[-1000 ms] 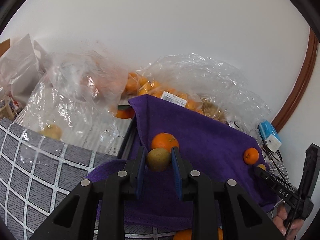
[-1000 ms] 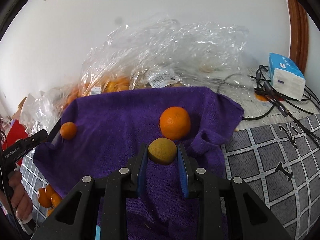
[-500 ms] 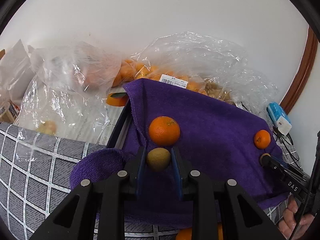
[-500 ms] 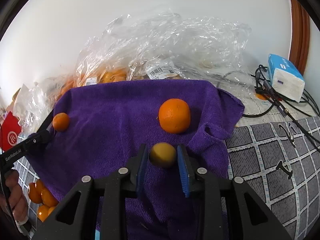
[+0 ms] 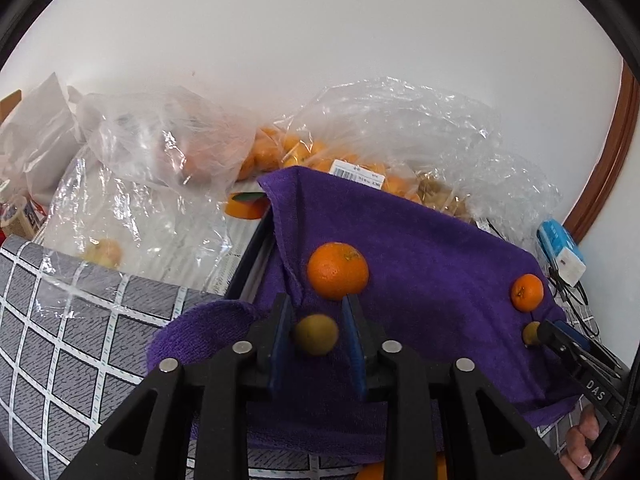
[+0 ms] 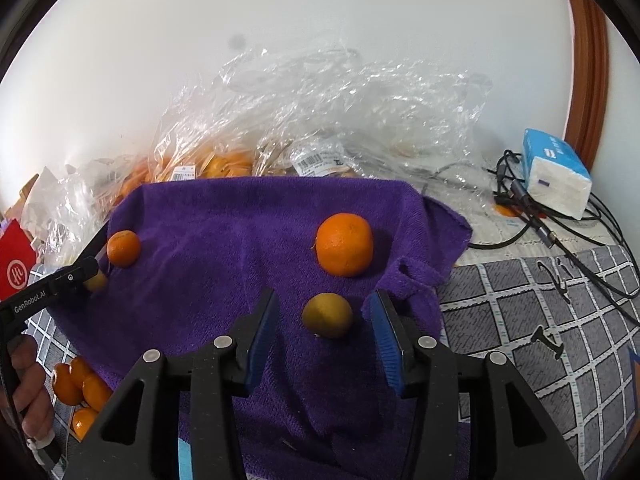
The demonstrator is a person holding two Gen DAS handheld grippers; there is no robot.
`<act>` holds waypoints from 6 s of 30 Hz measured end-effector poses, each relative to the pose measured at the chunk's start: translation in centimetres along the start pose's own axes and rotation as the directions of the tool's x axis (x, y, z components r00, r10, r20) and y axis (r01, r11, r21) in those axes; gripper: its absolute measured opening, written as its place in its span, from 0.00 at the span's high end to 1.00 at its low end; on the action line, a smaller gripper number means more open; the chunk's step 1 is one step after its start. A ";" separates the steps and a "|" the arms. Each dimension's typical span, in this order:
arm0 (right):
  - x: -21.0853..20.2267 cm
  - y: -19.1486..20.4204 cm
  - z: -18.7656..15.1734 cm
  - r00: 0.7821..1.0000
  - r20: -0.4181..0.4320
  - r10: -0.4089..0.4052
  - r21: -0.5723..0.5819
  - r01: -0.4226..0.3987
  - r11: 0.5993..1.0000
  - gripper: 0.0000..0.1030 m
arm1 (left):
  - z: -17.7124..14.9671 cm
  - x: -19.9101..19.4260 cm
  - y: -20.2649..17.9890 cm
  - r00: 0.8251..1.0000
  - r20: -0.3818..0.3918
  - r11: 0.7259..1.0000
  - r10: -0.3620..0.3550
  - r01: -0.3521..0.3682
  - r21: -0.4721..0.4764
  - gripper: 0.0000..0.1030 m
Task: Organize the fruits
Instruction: 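Lower the yellow-green fruit onto the towel and open the right gripper, then withdraw the right gripper from the towel toward the fruit pile, then lower the right gripper onto the red strawberry and close on it, then close the left gripper on a large orange while the right gripper lifts the strawberry, then carry the orange with the left gripper onto the towel while the right gripper carries the strawberry there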
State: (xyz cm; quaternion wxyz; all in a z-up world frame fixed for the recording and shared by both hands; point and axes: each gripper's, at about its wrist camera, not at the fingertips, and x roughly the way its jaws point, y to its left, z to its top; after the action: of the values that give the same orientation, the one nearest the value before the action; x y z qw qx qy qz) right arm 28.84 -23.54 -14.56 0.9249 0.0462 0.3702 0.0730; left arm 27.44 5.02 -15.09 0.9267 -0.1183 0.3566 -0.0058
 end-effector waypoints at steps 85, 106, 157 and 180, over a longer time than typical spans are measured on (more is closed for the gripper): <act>-9.3 4.6 -10.5 0.998 -0.066 0.022 -0.120 -0.030 0.992 0.78 | -10.6 -10.1 6.9 0.993 -0.107 0.999 0.041 -0.040 0.013 0.58; -8.9 0.4 -10.3 0.996 -0.064 0.061 0.045 -0.058 0.997 0.78 | -9.1 -9.8 -0.6 0.993 -0.113 0.967 -0.023 0.051 0.249 0.50; -10.2 0.7 -10.5 0.997 -0.002 0.083 0.051 -0.083 0.995 0.78 | -9.3 -11.3 0.9 0.986 0.140 0.994 -0.087 0.078 0.073 0.63; -13.9 1.4 -6.0 0.992 0.106 0.075 -0.018 -0.073 0.997 0.78 | -6.6 -13.7 1.6 0.976 0.210 0.998 -0.060 0.057 0.018 0.63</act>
State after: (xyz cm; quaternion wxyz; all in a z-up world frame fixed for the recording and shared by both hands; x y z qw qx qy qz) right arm 14.59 -24.30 -9.21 0.9403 0.0571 0.3180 0.1073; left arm 12.74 6.49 -11.11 0.9593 -0.1231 0.2531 -0.0227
